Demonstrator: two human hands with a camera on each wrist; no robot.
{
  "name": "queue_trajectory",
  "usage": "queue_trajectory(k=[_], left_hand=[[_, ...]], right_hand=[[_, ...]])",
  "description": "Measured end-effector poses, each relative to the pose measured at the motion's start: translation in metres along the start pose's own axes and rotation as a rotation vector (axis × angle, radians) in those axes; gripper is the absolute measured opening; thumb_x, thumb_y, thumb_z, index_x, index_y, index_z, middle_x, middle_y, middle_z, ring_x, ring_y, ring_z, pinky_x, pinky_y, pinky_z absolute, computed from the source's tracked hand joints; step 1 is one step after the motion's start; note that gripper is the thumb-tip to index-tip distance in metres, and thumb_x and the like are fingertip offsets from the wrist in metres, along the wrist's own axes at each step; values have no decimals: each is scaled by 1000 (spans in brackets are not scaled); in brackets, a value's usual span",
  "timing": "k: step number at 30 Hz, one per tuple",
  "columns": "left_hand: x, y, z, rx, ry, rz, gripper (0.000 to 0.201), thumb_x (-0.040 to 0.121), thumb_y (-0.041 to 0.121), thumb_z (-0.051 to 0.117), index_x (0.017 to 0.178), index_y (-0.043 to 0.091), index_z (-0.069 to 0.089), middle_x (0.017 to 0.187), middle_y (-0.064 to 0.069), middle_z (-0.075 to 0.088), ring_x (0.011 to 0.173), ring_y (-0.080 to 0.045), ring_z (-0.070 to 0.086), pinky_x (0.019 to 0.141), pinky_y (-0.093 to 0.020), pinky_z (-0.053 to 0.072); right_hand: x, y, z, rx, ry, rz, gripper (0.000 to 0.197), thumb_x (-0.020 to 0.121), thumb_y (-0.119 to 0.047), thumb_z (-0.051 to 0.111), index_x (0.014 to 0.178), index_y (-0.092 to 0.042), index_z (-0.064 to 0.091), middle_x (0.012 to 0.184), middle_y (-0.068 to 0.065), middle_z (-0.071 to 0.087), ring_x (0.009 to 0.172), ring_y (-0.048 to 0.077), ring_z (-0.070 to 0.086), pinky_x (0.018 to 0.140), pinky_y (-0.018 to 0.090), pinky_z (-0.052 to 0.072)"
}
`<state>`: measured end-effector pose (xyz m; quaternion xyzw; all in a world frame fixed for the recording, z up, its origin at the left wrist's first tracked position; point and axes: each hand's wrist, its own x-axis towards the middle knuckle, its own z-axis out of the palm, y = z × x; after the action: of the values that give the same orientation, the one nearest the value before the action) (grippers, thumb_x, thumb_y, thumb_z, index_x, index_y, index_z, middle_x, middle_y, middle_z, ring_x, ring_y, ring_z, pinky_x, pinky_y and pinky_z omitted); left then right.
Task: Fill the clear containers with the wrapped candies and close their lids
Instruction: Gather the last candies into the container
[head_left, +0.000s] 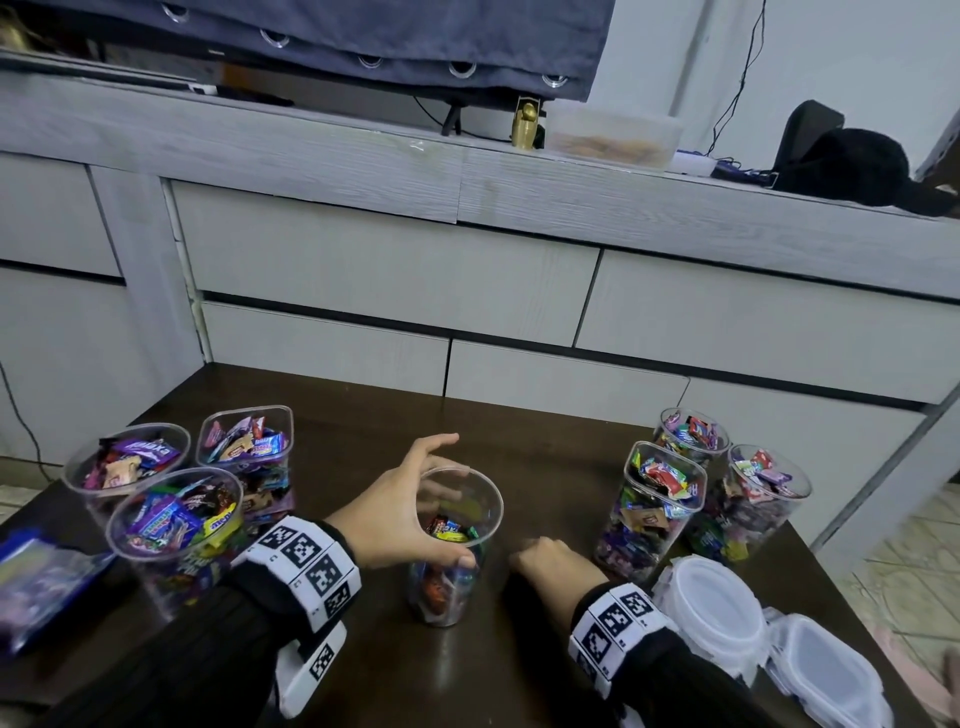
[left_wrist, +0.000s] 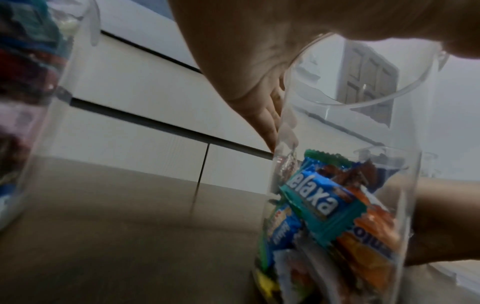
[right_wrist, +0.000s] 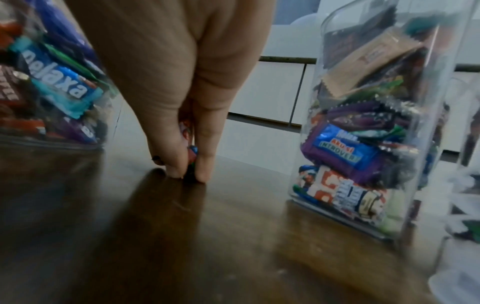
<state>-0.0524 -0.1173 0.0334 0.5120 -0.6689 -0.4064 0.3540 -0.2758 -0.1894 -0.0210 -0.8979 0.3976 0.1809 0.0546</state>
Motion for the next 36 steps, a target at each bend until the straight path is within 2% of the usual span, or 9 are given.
queue_trajectory(k=[4, 8, 11, 13, 17, 22, 25, 29, 36], left_hand=[[-7, -9, 8, -144, 102, -34, 102, 45, 28, 96, 129, 29, 36, 129, 6, 57, 120, -1, 57, 104, -24, 45], [-9, -15, 13, -194, 128, -39, 90, 53, 15, 94, 126, 24, 41, 125, 1, 62, 120, -3, 57, 104, -22, 45], [-4, -14, 11, -185, 100, -33, 91, 51, 14, 94, 124, 25, 43, 124, 2, 64, 119, -5, 58, 105, -27, 45], [0, -12, 10, -169, 81, -32, 92, 48, 22, 95, 124, 25, 44, 123, 3, 64, 118, -5, 59, 105, -31, 45], [4, -8, 9, -170, 41, -38, 95, 45, 33, 94, 125, 21, 45, 126, 0, 64, 120, -8, 59, 108, -39, 43], [3, -4, 4, -54, 3, -61, 91, 46, 39, 92, 122, 28, 44, 122, 5, 64, 118, -5, 59, 106, -40, 44], [1, -2, -2, 40, -46, -71, 87, 55, 34, 92, 126, 34, 42, 124, 13, 61, 117, 4, 55, 107, -34, 43], [0, -4, -5, 53, -58, -100, 83, 64, 21, 90, 128, 36, 40, 123, 10, 61, 117, -3, 56, 106, -37, 45], [0, -4, 0, 6, -48, -65, 81, 66, 16, 87, 129, 39, 40, 125, 11, 61, 119, 0, 55, 106, -34, 44]], right_hand=[[-7, 3, -18, 102, 57, 115, 30, 92, -3, 46, 118, -8, 60, 122, 17, 56, 114, 32, 55, 97, 40, 46], [-28, 12, -56, 331, 351, 164, 27, 89, -9, 52, 110, -17, 67, 109, 5, 67, 104, 22, 62, 93, 31, 48], [-44, 3, -85, 558, 690, 60, 24, 81, -7, 67, 101, -18, 70, 94, -3, 68, 88, 12, 62, 87, 25, 49], [-50, -9, -102, 655, 793, -67, 24, 77, -7, 72, 97, -21, 70, 88, -2, 67, 82, 10, 61, 79, 21, 50], [-46, -35, -117, 490, 626, -243, 24, 80, -12, 71, 101, -21, 67, 94, -4, 62, 86, 10, 59, 78, 21, 49], [-41, -52, -118, 328, 410, -267, 29, 88, -19, 63, 117, -21, 62, 107, 2, 64, 100, 17, 58, 88, 32, 48], [-43, -52, -120, 398, 444, -287, 28, 91, -15, 57, 118, -20, 61, 115, 2, 65, 107, 16, 59, 92, 32, 49], [-41, -48, -121, 316, 424, -261, 30, 88, -4, 55, 114, -14, 63, 113, 5, 60, 103, 20, 58, 90, 32, 49], [-36, -46, -107, 353, 424, -243, 24, 90, -4, 53, 106, -13, 69, 113, 6, 66, 105, 19, 61, 93, 29, 48]])
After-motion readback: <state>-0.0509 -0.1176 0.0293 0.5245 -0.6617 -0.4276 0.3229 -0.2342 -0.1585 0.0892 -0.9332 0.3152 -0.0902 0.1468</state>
